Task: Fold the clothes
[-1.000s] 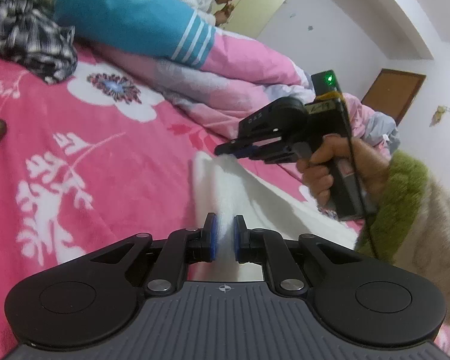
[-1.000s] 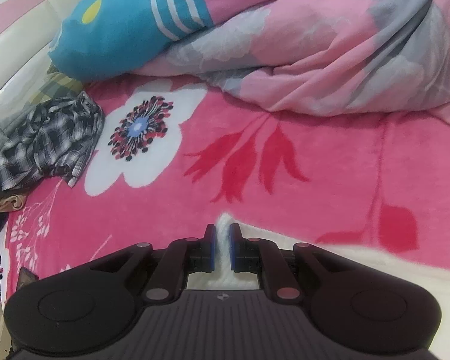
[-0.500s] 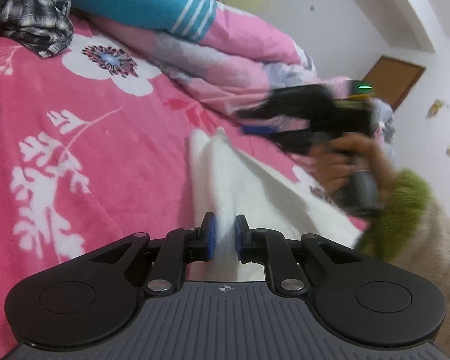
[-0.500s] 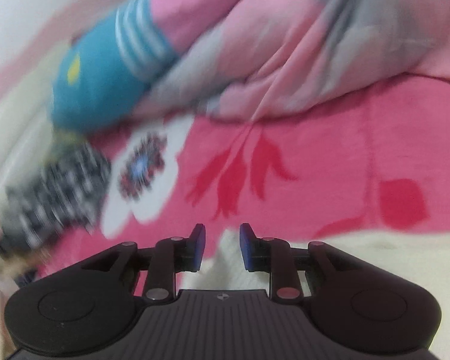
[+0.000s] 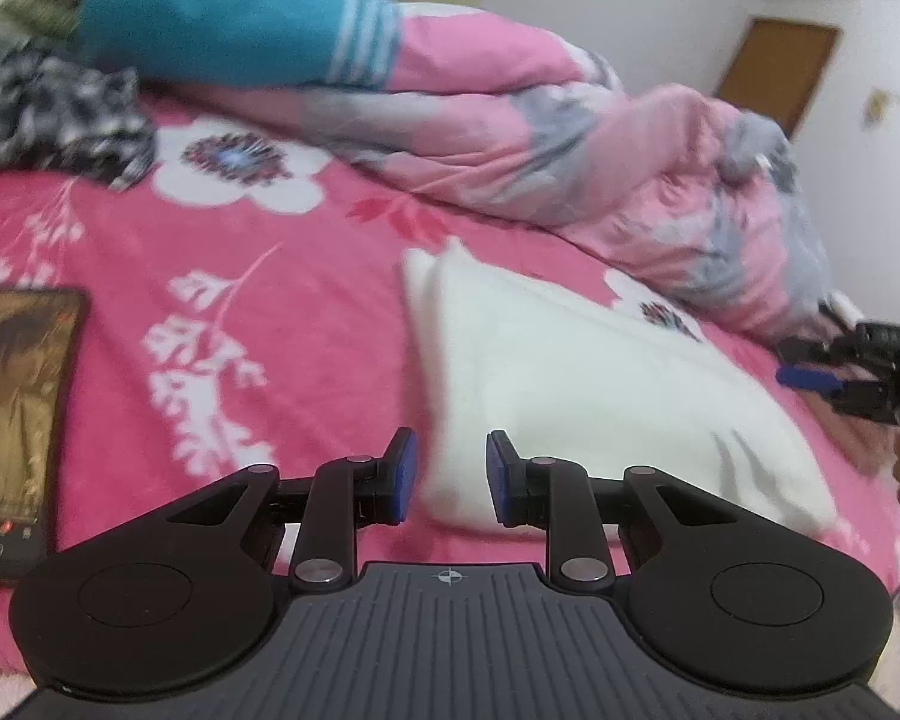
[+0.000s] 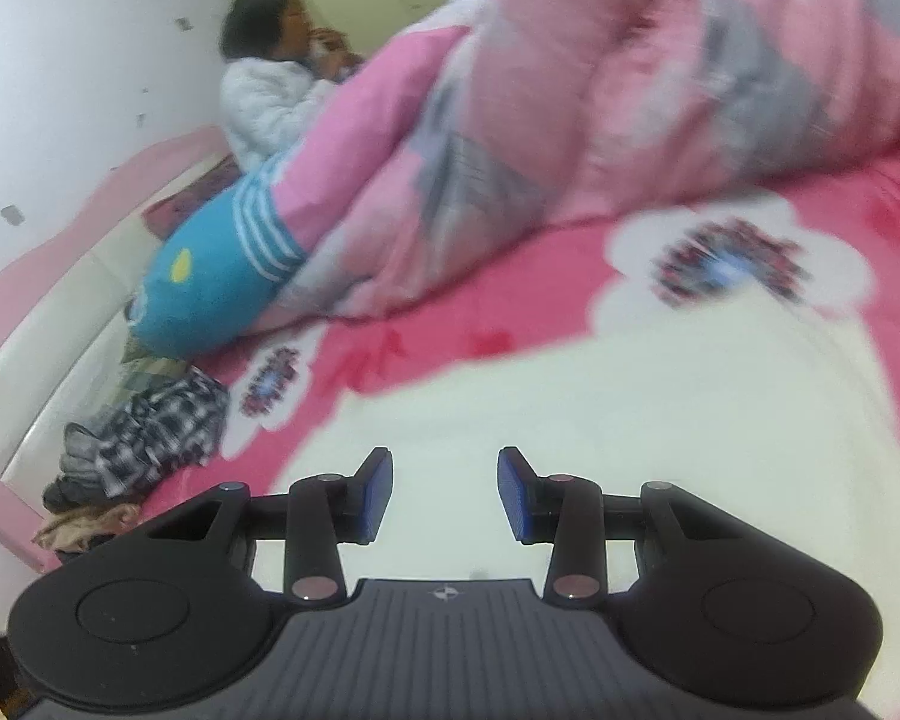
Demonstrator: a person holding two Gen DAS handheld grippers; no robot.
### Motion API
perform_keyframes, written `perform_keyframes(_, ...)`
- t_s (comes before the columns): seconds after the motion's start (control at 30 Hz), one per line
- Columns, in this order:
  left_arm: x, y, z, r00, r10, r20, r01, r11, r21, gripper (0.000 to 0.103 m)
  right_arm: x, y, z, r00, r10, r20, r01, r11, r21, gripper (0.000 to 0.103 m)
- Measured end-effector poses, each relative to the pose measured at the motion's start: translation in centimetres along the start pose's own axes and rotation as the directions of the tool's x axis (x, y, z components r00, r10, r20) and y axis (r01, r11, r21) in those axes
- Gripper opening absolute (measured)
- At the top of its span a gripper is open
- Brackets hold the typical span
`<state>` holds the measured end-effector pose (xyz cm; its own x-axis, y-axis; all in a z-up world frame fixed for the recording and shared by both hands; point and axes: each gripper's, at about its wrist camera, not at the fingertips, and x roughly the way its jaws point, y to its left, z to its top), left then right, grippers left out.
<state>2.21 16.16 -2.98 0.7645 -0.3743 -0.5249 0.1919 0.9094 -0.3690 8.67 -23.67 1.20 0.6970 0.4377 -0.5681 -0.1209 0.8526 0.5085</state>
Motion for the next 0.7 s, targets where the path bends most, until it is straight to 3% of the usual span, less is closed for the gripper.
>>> perform_keyframes(0.1, 0.0, -2.7, 0.4, 0.997, -0.056, 0.058, 0.049, 0.993, 0.109, 0.025, -1.6, -1.6, -2.2, 1.000, -0.008, -0.002, 0.008, 0.999, 0.032, 0.041)
perform_keyframes(0.17, 0.8, -4.0, 0.4, 0.993, -0.045, 0.109, 0.025, 0.984, 0.177, 0.025, -2.1, -2.3, -3.2, 1.000, -0.010, -0.002, 0.010, 0.999, 0.045, 0.041)
perform_keyframes(0.27, 3.8, -4.7, -0.2, 0.991, 0.090, 0.098, -0.114, 0.957, 0.267, 0.025, -2.9, -3.0, -4.4, 1.000, -0.015, -0.003, 0.016, 0.999, 0.049, 0.041)
perform_keyframes(0.37, 6.1, -3.5, -1.5, 0.991, 0.134, -0.004, -0.128, 0.954, 0.271, 0.025, -4.1, -3.4, -5.2, 1.000, -0.027, 0.007, 0.027, 0.999, 0.020, 0.041)
perform_keyframes(0.43, 5.5, -3.7, -1.8, 0.991, 0.134, 0.009, -0.130, 0.946, 0.297, 0.025, -4.9, -3.9, -5.6, 0.999, -0.041, 0.013, 0.041, 0.999, 0.003, 0.041)
perform_keyframes(0.7, 3.4, -2.5, -1.0, 0.992, 0.101, -0.071, -0.082, 0.970, 0.230, 0.025, -7.3, -7.4, -6.5, 0.996, -0.086, 0.038, 0.084, 0.995, 0.053, 0.041)
